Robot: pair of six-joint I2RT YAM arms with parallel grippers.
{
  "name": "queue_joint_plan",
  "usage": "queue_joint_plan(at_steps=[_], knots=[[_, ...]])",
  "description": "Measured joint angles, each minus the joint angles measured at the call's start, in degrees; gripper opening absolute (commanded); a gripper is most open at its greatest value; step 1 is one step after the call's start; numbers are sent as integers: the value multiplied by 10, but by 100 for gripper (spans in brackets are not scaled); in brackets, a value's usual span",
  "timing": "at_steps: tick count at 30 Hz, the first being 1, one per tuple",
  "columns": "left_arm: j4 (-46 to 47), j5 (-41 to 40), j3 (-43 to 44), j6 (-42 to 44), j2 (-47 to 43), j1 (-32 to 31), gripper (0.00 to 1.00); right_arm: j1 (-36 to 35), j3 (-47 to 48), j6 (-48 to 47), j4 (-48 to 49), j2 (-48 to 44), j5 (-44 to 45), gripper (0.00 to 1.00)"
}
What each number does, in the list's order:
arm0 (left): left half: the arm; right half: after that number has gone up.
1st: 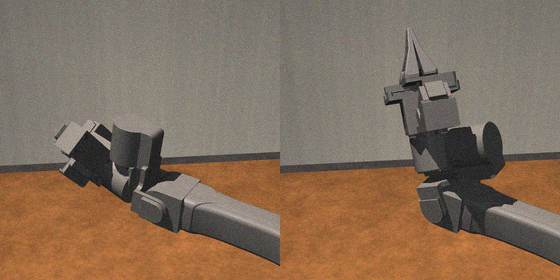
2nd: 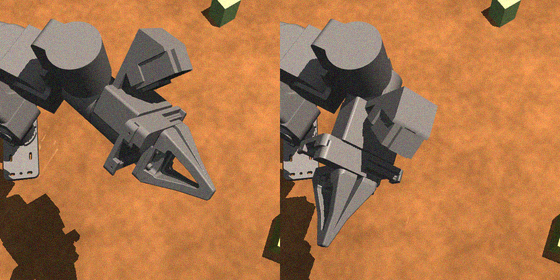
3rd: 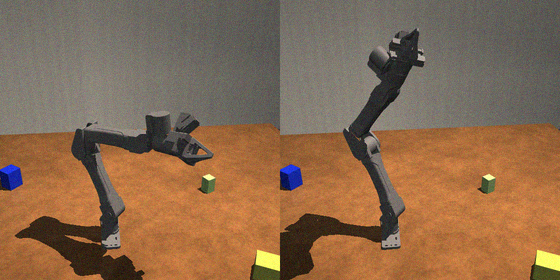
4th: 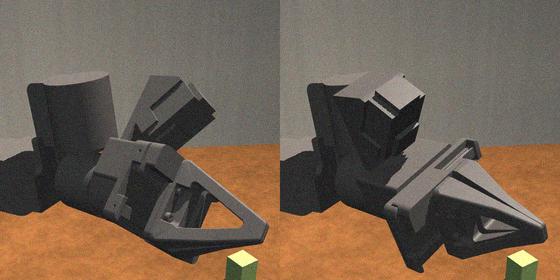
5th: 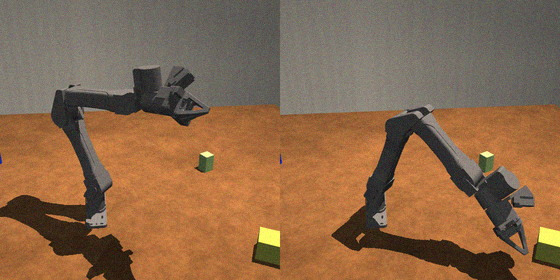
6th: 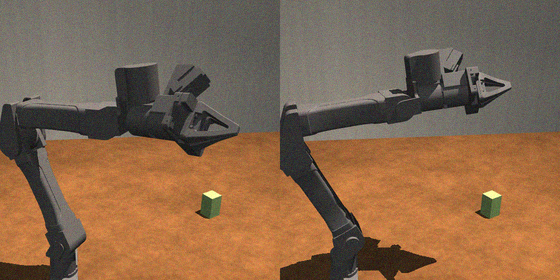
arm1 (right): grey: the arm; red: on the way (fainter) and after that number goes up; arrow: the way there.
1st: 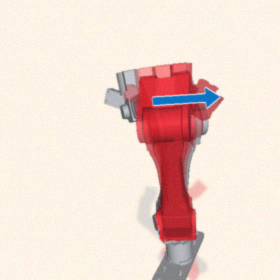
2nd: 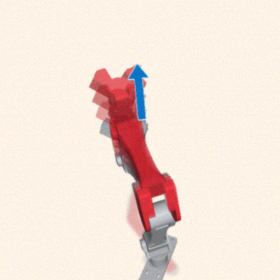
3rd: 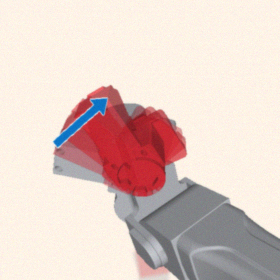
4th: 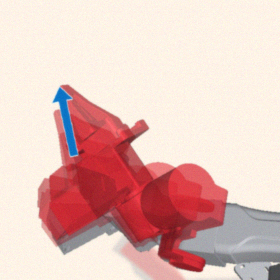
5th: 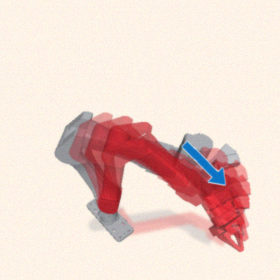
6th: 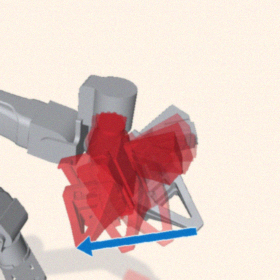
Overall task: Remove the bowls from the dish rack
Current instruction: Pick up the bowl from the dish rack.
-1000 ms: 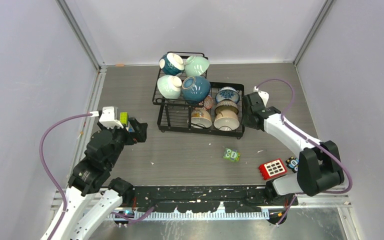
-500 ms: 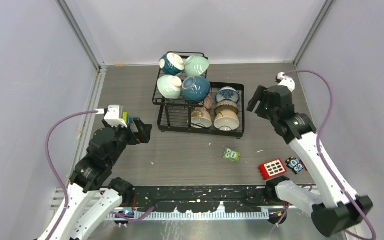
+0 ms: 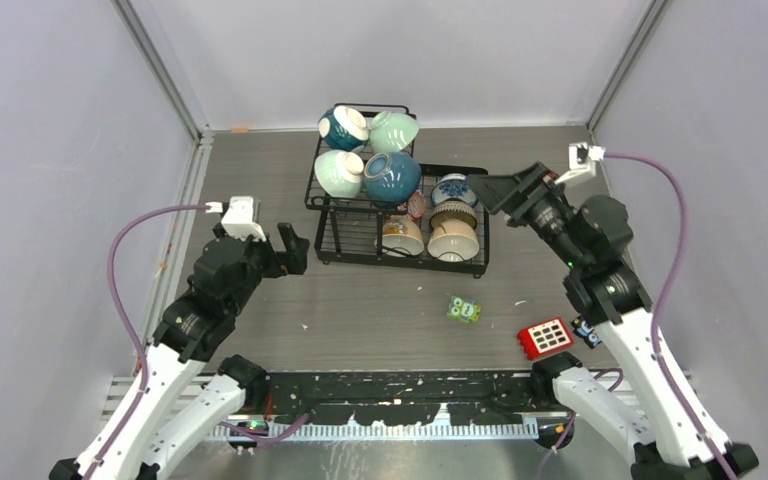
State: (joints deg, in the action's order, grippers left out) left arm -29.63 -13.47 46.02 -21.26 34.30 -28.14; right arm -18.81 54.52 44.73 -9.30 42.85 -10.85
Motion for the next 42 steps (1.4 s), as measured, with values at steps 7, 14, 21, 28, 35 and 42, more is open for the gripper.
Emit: queue_joint_plan(at_steps=[7, 14, 21, 28, 35, 42], knots=[[25, -10, -16, 10, -25, 0, 100, 0, -35, 130, 175, 116, -62, 77], [52, -2, -61, 11, -86, 0, 100, -1, -44, 230, 324, 208, -89, 72], [58, 2, -61, 9, -86, 0, 99, -2, -68, 251, 359, 230, -90, 72], [58, 7, -61, 9, -82, 0, 99, -2, -85, 257, 392, 267, -104, 72], [58, 6, -61, 9, -75, 0, 99, -2, -105, 273, 432, 311, -119, 73], [58, 6, -61, 9, -71, 0, 99, -2, -111, 310, 505, 359, -141, 73]])
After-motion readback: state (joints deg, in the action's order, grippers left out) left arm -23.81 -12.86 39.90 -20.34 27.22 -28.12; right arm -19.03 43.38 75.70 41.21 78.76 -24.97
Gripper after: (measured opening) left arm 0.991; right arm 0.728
